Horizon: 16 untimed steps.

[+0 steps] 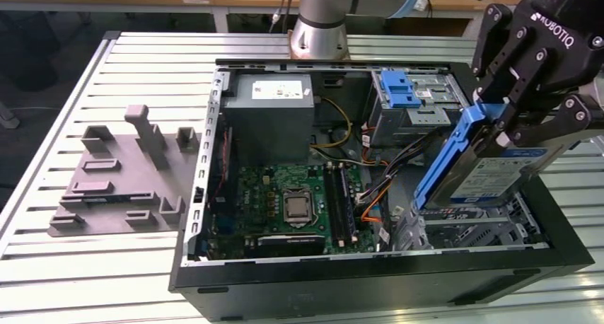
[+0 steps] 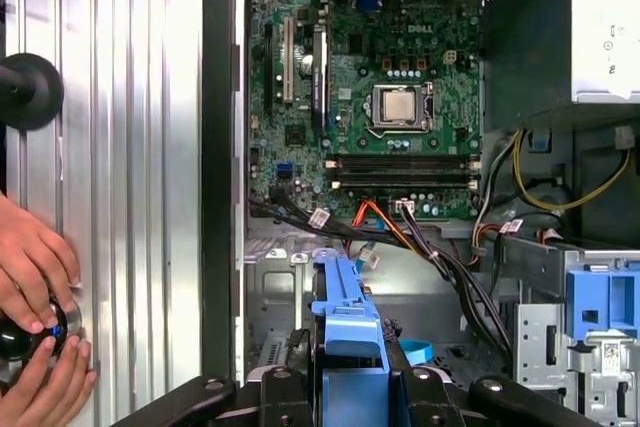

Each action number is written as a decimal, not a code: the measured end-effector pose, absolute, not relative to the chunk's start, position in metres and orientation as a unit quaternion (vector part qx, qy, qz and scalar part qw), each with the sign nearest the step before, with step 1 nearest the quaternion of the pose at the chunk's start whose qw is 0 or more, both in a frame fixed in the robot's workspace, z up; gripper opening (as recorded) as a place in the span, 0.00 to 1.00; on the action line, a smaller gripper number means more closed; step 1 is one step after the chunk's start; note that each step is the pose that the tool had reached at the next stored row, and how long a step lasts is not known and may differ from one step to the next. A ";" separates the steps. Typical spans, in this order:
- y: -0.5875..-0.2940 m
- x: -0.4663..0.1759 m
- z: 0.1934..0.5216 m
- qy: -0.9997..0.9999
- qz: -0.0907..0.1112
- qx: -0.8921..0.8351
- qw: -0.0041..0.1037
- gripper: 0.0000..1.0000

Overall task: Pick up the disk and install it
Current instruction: 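Insert the disk into the insertion slot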

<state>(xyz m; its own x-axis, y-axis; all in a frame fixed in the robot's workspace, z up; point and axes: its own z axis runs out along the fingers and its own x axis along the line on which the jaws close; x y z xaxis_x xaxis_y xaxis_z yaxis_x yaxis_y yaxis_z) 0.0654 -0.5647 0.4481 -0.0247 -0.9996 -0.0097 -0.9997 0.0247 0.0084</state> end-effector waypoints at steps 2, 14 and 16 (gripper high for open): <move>-0.565 0.066 0.448 0.716 0.006 -0.698 0.001 0.36; -0.567 0.070 0.444 0.712 0.006 -0.702 0.000 0.36; -0.567 0.071 0.443 0.712 0.006 -0.702 0.000 0.36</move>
